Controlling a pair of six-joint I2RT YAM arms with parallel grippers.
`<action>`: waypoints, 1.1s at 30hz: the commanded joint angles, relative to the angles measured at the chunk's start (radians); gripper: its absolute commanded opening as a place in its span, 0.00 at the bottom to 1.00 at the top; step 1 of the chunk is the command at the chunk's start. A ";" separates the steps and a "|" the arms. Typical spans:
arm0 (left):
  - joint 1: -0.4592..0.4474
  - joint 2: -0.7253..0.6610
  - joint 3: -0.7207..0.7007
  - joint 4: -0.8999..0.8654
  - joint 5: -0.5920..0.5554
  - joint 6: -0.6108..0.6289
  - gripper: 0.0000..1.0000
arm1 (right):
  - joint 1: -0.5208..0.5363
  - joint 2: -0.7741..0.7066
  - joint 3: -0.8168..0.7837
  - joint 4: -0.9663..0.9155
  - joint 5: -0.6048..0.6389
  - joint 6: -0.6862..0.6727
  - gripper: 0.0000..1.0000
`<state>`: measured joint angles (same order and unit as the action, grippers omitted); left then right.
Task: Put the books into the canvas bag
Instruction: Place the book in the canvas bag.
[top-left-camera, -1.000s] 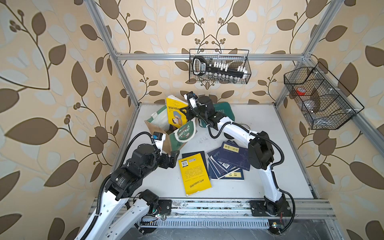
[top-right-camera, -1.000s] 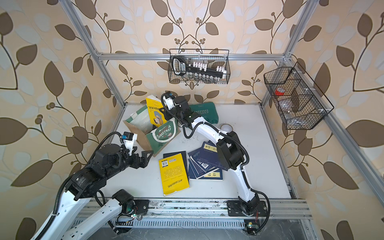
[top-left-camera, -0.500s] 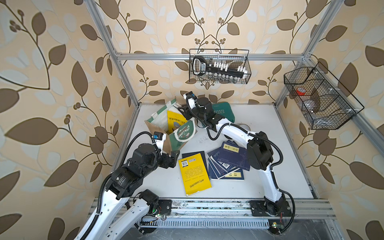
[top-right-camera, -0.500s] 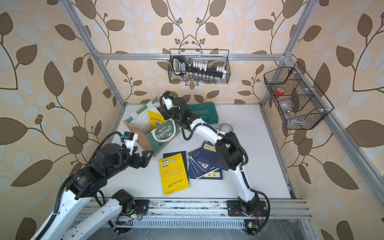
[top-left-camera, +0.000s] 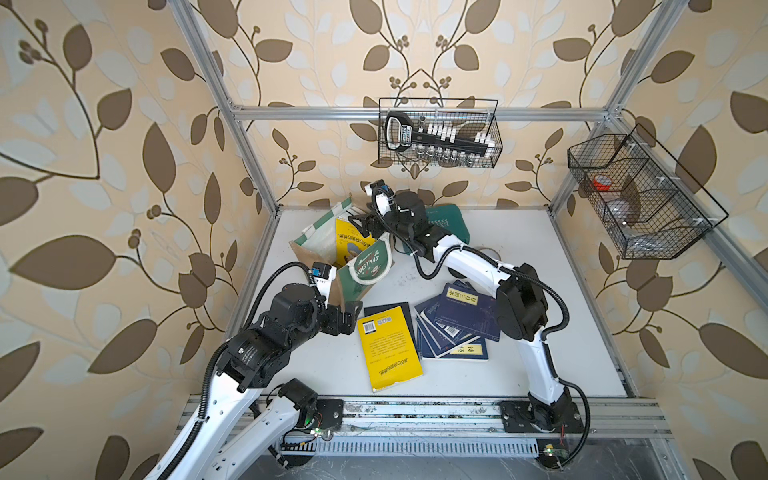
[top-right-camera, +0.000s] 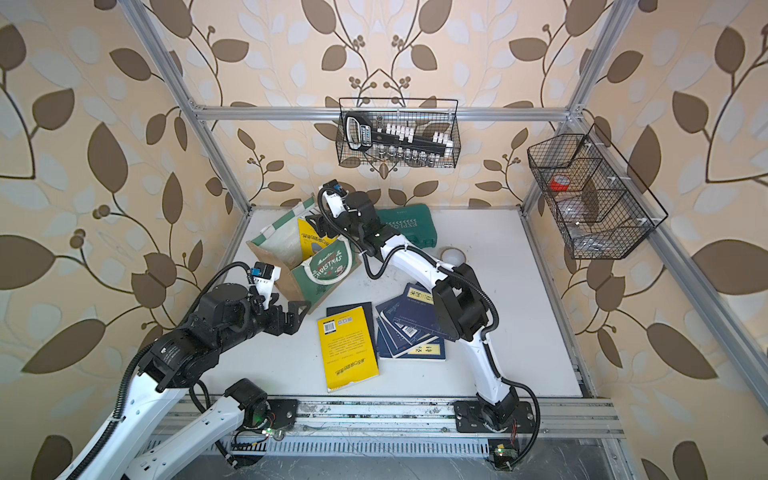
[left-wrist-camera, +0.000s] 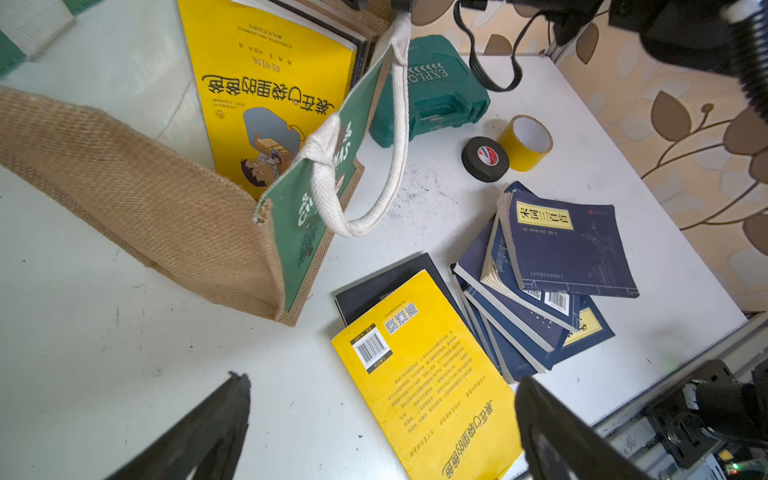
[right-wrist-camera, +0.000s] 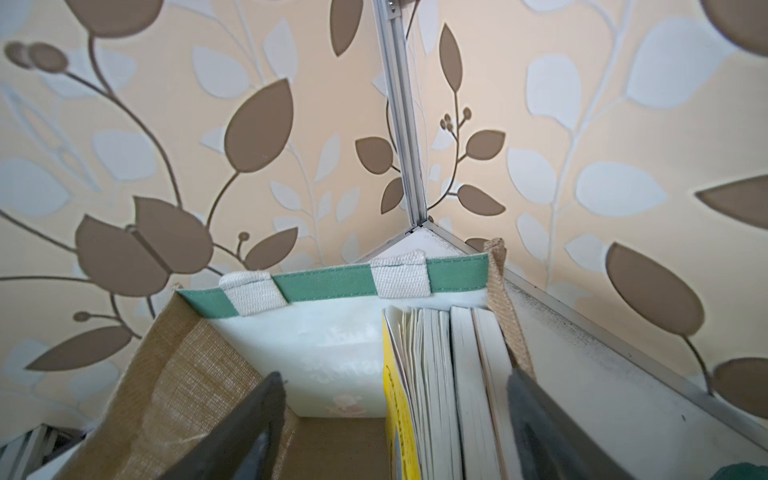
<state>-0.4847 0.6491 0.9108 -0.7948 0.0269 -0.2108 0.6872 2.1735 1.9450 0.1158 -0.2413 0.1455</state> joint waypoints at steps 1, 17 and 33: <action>-0.003 0.035 -0.001 0.025 0.052 0.002 0.99 | 0.003 -0.152 -0.091 -0.040 -0.037 -0.031 0.98; -0.003 0.085 -0.089 0.049 0.056 -0.253 0.99 | 0.028 -0.611 -0.761 -0.263 0.034 0.129 0.98; -0.005 0.098 -0.315 0.166 0.086 -0.439 0.99 | 0.240 -0.664 -1.024 -0.296 0.101 0.249 0.98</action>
<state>-0.4847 0.7506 0.6182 -0.6857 0.0998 -0.6018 0.8974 1.4792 0.9409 -0.1829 -0.1822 0.3435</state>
